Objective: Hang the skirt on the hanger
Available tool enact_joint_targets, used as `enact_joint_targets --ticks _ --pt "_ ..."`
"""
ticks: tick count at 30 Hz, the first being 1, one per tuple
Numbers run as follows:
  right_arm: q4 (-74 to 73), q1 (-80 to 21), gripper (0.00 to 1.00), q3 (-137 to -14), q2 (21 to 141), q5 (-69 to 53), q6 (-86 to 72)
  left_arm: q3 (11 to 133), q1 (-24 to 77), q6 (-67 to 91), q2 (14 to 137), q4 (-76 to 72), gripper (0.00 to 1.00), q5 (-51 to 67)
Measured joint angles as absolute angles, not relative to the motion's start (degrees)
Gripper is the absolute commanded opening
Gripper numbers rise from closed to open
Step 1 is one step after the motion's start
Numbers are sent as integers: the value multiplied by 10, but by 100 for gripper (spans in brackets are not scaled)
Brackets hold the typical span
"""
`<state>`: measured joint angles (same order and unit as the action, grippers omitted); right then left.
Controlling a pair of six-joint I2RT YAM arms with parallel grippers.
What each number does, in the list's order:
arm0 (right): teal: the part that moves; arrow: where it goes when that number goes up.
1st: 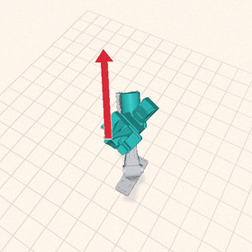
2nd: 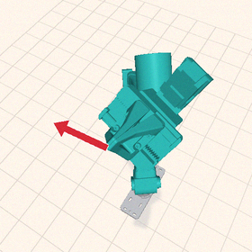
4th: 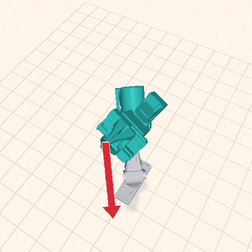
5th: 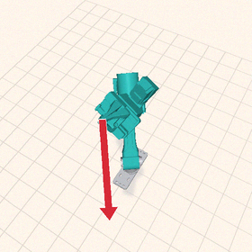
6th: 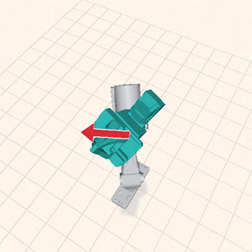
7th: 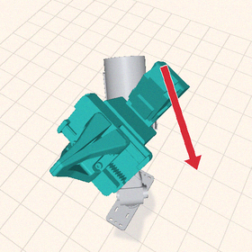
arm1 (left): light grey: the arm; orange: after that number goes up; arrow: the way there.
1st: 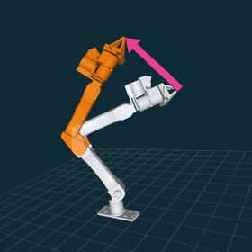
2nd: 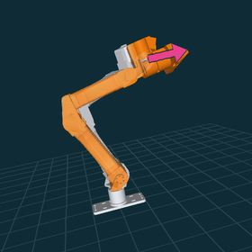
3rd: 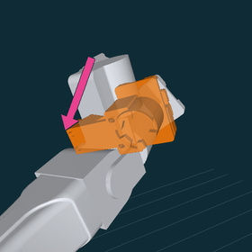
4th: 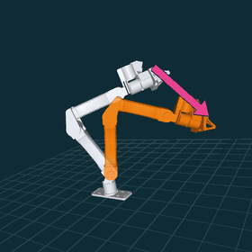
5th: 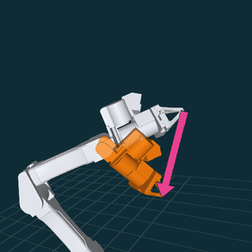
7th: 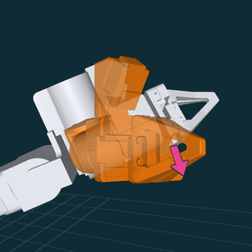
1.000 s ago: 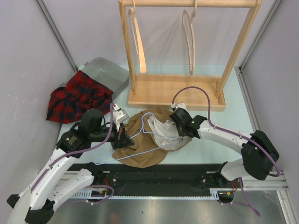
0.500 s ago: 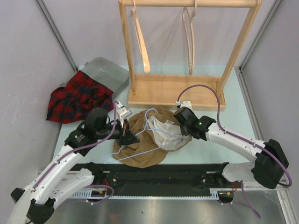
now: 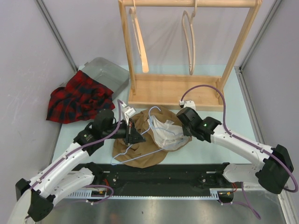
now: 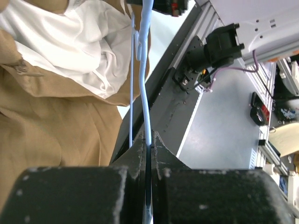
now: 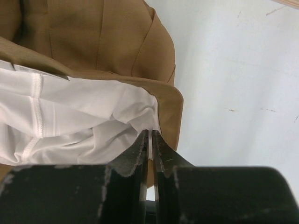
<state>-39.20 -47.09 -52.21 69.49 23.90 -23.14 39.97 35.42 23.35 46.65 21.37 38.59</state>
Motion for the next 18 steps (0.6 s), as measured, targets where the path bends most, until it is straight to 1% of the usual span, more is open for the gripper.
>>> enact_joint_targets --ticks 7,15,18 --pt "-396 -471 11 -522 672 234 -240 380 358 274 471 164 0 351" --pt "-396 -472 11 -522 667 226 -245 375 366 298 500 122 0 343" --pt "-396 -472 17 -522 663 226 -246 375 370 295 505 133 0 326"
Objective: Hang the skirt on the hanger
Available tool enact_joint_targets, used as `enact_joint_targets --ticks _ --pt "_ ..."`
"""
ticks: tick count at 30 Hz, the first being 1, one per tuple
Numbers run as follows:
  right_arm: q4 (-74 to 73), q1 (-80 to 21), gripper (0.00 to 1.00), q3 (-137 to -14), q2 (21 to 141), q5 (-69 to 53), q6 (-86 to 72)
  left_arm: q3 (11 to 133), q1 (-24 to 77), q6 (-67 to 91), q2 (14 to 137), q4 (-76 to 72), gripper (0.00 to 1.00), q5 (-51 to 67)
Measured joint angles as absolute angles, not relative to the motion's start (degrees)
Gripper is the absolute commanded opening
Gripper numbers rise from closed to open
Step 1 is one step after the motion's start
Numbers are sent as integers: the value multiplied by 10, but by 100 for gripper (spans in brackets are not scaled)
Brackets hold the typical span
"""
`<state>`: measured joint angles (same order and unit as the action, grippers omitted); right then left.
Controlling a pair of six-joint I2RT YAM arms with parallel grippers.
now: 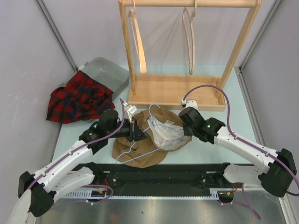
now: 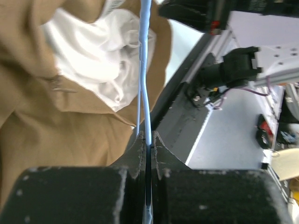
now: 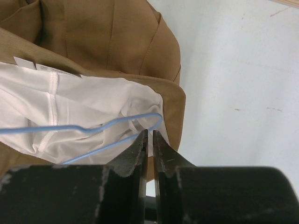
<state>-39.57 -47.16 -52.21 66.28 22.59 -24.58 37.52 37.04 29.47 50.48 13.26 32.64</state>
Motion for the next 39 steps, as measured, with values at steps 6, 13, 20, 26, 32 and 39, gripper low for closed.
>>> enact_joint_targets --ticks 6,13,20,26,32,39 --pt "-393 -472 37 -516 661 218 -246 384 372 273 491 211 0 258" --pt "-380 -472 38 -513 704 210 -237 407 372 265 444 255 0 230" --pt "-363 -472 34 -513 746 203 -223 430 372 265 429 272 0 226" --pt "-374 -474 29 -498 740 203 -237 455 372 260 420 294 0 226" --pt "-408 -483 21 -471 679 200 -273 457 372 259 410 298 0 242" --pt "-426 -486 14 -470 728 197 -318 450 372 261 403 283 0 270"
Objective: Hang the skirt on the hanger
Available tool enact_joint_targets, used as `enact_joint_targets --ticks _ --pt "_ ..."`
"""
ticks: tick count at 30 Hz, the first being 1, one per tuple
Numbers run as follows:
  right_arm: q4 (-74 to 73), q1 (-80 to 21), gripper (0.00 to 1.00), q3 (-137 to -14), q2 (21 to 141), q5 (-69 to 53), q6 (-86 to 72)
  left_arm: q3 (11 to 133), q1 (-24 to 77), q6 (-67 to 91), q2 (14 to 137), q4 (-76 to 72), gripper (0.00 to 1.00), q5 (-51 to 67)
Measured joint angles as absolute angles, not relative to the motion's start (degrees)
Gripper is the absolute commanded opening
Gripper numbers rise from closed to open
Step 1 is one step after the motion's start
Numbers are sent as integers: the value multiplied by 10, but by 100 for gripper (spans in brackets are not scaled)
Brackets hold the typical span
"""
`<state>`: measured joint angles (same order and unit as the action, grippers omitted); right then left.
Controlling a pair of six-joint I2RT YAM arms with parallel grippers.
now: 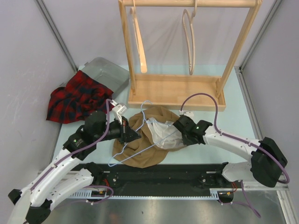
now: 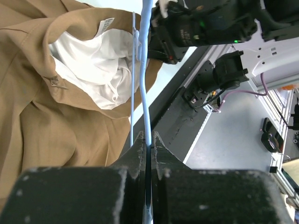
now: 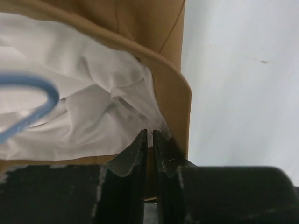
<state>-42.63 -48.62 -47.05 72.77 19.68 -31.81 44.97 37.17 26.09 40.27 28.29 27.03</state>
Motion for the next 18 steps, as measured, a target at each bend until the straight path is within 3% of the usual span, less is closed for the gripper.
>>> enact_joint_targets --ticks 10,18 --pt "-425 -491 30 -497 751 219 -310 435 372 265 416 276 0 286" --pt "-402 -493 34 -527 752 216 -256 435 372 265 418 283 0 273"
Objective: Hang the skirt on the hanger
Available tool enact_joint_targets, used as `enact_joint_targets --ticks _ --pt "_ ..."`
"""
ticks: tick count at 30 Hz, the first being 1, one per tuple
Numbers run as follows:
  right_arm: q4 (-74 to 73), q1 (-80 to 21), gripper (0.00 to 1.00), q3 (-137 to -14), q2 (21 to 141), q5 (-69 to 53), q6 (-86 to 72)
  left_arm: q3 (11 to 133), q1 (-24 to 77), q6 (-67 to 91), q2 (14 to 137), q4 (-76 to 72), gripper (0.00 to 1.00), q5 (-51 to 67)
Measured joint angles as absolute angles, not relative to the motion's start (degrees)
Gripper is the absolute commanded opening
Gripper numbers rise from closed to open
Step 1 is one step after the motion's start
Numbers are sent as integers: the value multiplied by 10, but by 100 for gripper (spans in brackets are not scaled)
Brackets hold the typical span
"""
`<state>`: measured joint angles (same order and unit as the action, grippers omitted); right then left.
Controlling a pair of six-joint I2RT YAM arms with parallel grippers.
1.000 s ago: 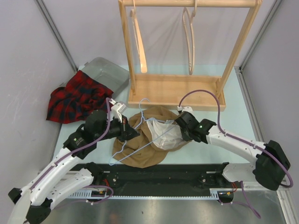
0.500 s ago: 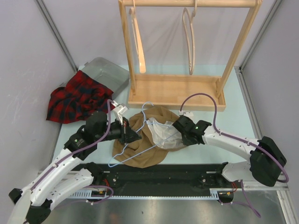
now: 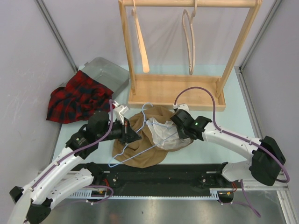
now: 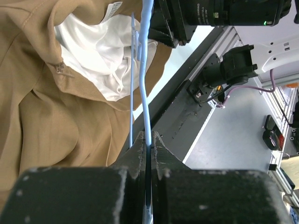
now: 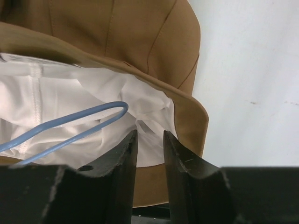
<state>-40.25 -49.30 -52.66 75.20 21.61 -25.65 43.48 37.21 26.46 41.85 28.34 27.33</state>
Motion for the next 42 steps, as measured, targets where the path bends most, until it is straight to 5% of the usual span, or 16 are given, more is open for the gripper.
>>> enact_joint_targets --ticks 18,42 --pt "-432 -489 22 -588 895 241 -185 441 372 250 412 342 0 247" --pt "-431 -481 36 -585 843 224 -172 453 372 237 431 349 0 274"
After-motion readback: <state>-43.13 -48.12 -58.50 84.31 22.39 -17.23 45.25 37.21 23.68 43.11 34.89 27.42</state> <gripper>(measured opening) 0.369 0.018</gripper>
